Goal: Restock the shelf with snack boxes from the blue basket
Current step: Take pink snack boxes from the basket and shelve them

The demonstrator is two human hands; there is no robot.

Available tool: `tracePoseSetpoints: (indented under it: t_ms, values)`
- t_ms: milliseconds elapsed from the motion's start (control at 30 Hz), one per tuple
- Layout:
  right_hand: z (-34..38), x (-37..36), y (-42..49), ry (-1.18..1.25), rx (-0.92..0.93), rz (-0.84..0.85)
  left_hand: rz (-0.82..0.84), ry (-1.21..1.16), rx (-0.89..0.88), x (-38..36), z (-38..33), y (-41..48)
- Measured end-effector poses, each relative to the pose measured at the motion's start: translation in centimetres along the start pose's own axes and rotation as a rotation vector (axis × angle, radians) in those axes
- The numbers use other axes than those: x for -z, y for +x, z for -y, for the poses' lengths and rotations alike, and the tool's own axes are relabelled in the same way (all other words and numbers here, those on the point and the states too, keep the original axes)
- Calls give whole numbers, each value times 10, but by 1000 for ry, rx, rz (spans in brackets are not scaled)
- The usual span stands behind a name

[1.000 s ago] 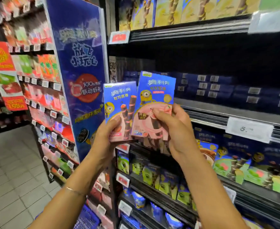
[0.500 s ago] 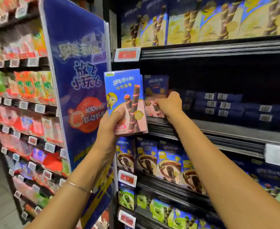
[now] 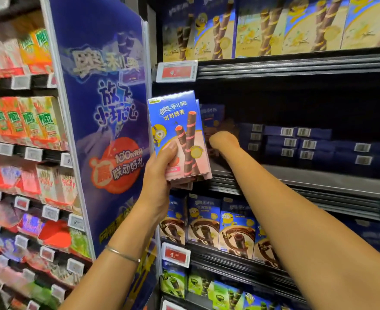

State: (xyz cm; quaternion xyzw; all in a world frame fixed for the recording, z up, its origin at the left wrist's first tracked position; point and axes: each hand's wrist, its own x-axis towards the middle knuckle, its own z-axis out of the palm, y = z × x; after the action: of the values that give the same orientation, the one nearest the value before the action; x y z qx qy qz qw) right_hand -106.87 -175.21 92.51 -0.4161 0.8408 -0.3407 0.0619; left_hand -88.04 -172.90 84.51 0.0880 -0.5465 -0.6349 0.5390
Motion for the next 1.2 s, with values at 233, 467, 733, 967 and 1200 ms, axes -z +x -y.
tracePoseSetpoints:
  t_ms: [233,467,733,967,1200]
  values:
    - [-3,4,-9,263,-30,-98,16,24,5,0,0,-2]
    - [-18,21,-87,922,211,-65,-15,62,6,-9,2,-15]
    - [-42,32,-152,770,344,13,-85,101,16,-43,-5,-37]
    - [-53,56,-166,949,258,-10,-135,76,114,-60,0,-52]
    - [-68,79,-150,1034,204,-136,-289,332,53,-59,-5,-48]
